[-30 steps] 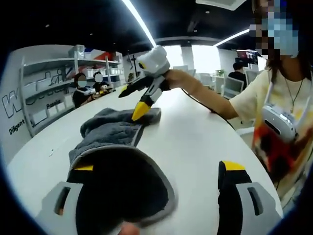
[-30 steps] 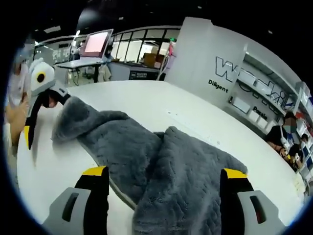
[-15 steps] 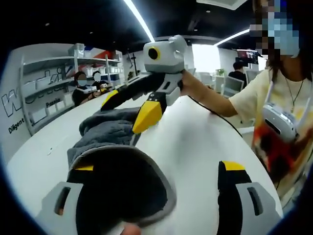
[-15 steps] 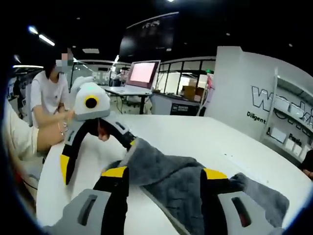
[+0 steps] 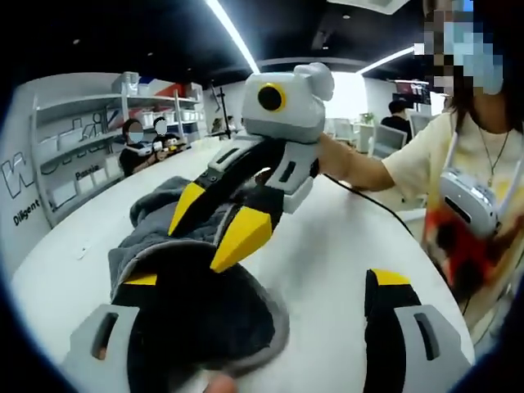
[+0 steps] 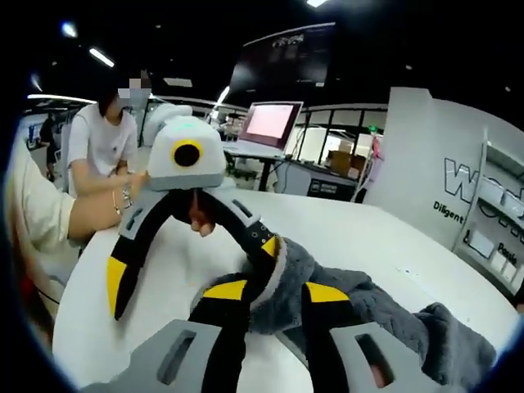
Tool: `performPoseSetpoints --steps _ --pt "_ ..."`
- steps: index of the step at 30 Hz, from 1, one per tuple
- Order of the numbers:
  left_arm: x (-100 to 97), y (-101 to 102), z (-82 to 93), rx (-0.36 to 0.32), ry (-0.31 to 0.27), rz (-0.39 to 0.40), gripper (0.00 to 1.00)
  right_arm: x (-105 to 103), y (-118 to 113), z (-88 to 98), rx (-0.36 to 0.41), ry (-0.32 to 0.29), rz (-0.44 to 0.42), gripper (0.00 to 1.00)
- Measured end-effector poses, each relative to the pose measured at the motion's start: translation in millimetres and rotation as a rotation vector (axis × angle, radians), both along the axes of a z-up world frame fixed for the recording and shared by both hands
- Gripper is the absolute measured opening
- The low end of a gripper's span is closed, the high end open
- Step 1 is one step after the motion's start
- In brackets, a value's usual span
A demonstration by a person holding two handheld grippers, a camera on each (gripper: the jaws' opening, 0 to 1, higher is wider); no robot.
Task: Fold the towel on the table until its edges align and the towel forms a compact rectangular stack.
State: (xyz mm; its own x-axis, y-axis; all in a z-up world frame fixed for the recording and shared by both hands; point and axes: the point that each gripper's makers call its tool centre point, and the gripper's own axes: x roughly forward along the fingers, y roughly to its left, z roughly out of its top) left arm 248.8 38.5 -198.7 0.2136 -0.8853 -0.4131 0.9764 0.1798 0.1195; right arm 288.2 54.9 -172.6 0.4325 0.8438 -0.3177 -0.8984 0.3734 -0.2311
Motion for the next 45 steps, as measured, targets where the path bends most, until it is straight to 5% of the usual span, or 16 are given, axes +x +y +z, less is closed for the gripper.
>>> performPoseSetpoints --steps 2,10,18,29,41,45 --pt "-0.4 -0.1 -1.9 0.009 -0.003 -0.002 0.99 4.2 -2.4 1.5 0.012 0.001 -0.014 0.00" --pt "-1.0 0.4 2.4 -0.005 -0.007 -0.007 0.98 25.8 -21.5 33.8 0.141 -0.056 -0.128 0.00" --pt "-0.4 5.7 23.2 -0.089 -0.024 0.000 0.98 46.4 -45.6 33.8 0.129 -0.046 -0.242 0.00" --pt "7.3 17.6 42.6 -0.165 -0.048 0.049 0.97 51.6 -78.1 40.1 0.095 0.017 -0.264 0.00" --pt "15.2 26.5 57.3 -0.237 -0.053 0.095 0.96 44.1 -108.3 -11.8 -0.139 0.164 -0.209 0.00" --pt "24.5 31.9 56.9 -0.245 -0.038 0.148 0.96 33.8 -105.6 -19.8 -0.139 0.219 -0.163 0.00"
